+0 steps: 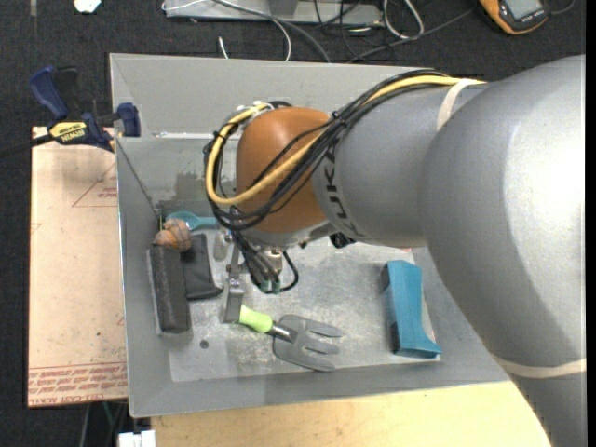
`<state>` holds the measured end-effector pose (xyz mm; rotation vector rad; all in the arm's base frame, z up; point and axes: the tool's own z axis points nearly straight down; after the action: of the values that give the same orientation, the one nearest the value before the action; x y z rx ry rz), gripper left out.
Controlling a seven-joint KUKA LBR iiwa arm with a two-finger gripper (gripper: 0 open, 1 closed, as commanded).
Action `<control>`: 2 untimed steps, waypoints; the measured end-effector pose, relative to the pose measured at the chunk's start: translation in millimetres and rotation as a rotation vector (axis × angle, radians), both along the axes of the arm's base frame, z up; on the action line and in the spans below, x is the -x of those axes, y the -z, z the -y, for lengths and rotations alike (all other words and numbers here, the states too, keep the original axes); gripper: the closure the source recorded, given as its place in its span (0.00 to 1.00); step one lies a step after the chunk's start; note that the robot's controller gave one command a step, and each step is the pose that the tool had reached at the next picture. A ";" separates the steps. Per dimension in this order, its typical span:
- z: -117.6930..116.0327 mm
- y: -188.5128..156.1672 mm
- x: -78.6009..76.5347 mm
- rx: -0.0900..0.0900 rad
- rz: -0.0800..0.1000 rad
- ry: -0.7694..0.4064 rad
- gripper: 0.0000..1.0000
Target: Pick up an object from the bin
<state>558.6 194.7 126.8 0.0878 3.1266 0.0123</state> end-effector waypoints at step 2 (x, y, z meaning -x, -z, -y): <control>10.4 -9.5 -0.9 -0.002 -0.003 0.195 0.00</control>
Offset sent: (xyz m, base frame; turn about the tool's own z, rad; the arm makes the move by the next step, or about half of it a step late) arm -0.0071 -0.0436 -0.0171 -0.0625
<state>559.5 184.3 136.3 0.3925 3.1053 0.0136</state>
